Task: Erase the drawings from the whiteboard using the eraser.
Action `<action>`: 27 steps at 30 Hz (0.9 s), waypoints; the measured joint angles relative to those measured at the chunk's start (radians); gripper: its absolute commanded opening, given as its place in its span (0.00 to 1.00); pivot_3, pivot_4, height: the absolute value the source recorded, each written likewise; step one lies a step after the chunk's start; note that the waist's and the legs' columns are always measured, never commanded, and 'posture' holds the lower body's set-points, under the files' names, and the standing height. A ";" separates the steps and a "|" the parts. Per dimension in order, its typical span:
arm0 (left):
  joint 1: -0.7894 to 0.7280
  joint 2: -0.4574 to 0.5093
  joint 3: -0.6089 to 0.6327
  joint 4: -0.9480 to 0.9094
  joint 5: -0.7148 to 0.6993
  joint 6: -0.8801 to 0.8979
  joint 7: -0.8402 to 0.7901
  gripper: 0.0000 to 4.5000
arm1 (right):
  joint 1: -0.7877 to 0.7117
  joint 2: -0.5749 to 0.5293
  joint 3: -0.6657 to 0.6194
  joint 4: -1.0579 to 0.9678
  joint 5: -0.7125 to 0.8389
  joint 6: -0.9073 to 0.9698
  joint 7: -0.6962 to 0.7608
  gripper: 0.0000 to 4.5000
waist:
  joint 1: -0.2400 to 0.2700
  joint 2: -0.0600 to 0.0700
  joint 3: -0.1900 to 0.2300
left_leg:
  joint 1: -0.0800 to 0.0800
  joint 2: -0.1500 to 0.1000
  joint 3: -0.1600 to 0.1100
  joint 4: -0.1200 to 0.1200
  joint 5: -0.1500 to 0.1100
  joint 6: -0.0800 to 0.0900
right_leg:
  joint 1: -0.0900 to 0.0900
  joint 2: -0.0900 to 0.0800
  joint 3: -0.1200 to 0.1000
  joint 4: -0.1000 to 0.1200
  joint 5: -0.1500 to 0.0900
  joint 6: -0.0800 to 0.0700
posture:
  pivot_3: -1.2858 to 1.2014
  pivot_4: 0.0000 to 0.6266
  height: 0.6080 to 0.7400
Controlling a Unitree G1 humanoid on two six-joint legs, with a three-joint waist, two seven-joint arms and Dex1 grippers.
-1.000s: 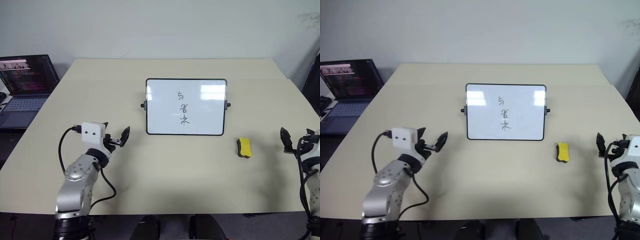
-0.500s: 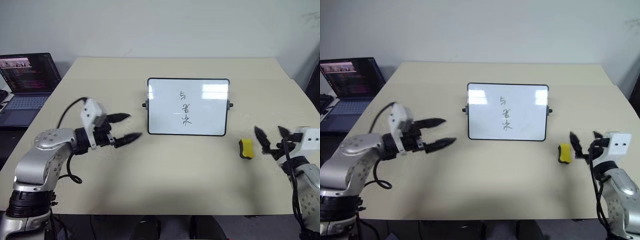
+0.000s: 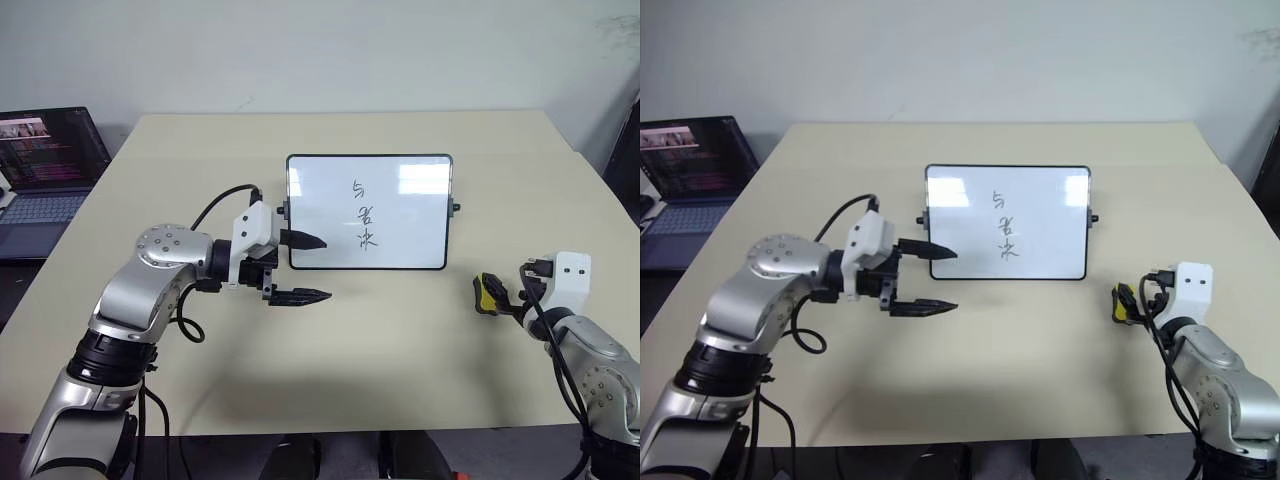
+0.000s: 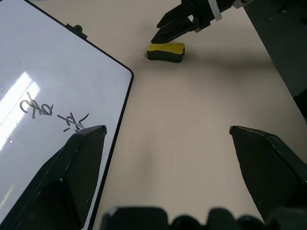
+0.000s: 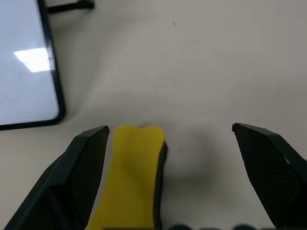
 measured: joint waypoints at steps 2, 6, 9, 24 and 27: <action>0.000 -0.006 0.000 0.004 0.006 -0.009 -0.005 1.00 | -0.002 0.008 0.012 0.005 -0.004 0.000 0.002 0.99 | -0.001 0.000 0.000 | 0.000 0.000 0.000 0.000 0.000 0.000 | 0.000 0.000 0.000 0.001 0.000 0.000 | 0.52 0.24 1.00; 0.000 -0.008 0.000 0.004 0.006 -0.013 -0.018 1.00 | -0.013 0.029 0.013 0.006 -0.019 0.001 -0.001 0.99 | -0.002 0.000 0.000 | 0.000 0.000 0.001 0.000 0.000 0.001 | 0.000 0.000 0.000 0.001 0.000 0.000 | 0.52 0.24 1.00; 0.001 -0.008 0.000 0.003 0.006 -0.013 -0.020 1.00 | -0.027 0.041 0.021 0.005 -0.028 0.002 0.000 0.99 | -0.002 0.000 0.000 | 0.000 0.000 0.000 0.000 0.000 0.001 | -0.001 0.000 0.000 0.001 0.000 0.000 | 0.52 0.24 1.00; 0.013 -0.026 0.000 0.003 0.009 -0.015 -0.026 1.00 | -0.038 0.061 0.047 0.032 -0.067 0.002 0.022 0.99 | -0.003 0.000 0.000 | 0.000 0.000 0.001 0.001 0.000 0.001 | -0.001 0.000 0.001 0.002 0.000 0.000 | 0.52 0.24 1.00; 0.013 -0.026 0.000 0.003 0.010 -0.015 -0.025 1.00 | -0.042 0.069 0.050 0.042 -0.075 0.001 0.023 0.99 | -0.003 0.000 0.000 | 0.000 0.000 0.001 0.001 0.000 0.001 | -0.001 0.000 0.001 0.002 0.000 0.000 | 0.52 0.24 1.00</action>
